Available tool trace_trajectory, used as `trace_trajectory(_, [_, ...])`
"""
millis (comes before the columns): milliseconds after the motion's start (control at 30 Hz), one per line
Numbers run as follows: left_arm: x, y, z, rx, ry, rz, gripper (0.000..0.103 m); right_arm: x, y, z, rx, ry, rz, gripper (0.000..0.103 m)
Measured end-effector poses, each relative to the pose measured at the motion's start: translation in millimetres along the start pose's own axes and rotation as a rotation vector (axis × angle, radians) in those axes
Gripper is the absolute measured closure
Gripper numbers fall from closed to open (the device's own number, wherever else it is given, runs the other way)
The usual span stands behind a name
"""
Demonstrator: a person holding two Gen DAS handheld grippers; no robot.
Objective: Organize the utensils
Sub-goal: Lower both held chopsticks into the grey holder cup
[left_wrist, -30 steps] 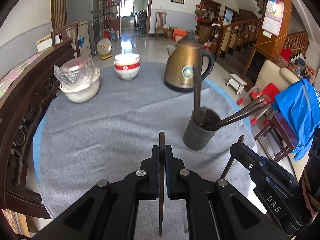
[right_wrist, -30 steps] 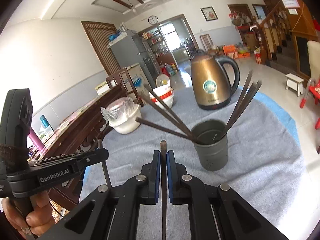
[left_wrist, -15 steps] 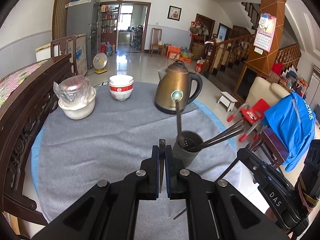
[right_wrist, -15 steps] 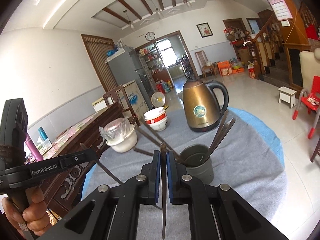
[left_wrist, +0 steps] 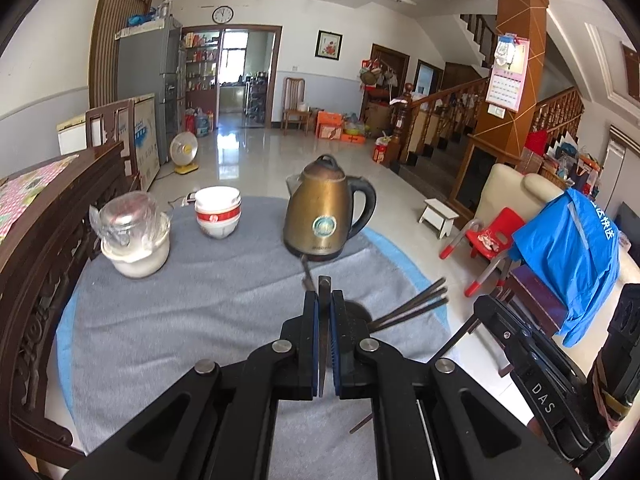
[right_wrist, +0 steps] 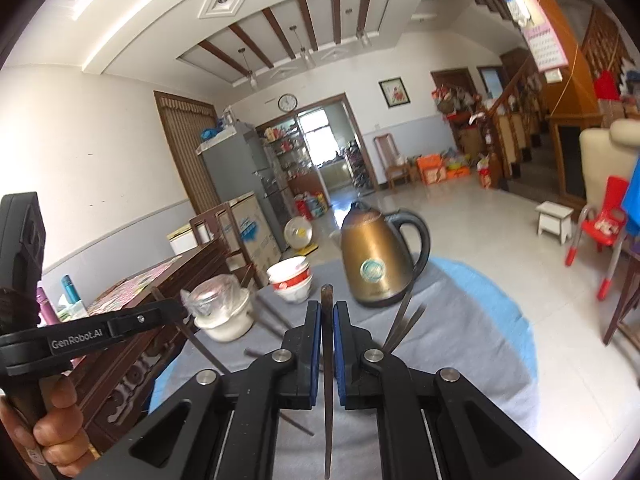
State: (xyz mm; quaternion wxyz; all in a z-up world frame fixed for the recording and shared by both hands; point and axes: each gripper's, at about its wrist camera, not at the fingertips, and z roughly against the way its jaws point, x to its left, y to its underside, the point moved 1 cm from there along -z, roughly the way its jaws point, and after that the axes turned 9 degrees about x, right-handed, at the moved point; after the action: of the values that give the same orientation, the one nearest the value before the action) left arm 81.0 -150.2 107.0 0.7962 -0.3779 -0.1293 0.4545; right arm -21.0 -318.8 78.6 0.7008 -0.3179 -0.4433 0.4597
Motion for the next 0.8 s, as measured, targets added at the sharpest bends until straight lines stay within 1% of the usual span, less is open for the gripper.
trace_trajectory(300, [-16,-36,2,-0.064,0.000,-0.017,0.098,-4,-35,-2,-0.056,0.046,0.016,0.096])
trace_trajectory(467, [-23,-57,-2,-0.098,0.001,-0.017,0.098,-4,-57,-6,-0.104,0.071,0.018,0.096])
trace_trajectory(633, [-31,-72,-16,-0.125,-0.009,-0.011,0.098,-4,-73,-16,-0.146,0.092,0.014,0.096])
trace_trajectory(800, [-35,-80,-39,-0.130,-0.014,0.016,0.098,-5,-78,-30,-0.171,0.109,-0.003,0.096])
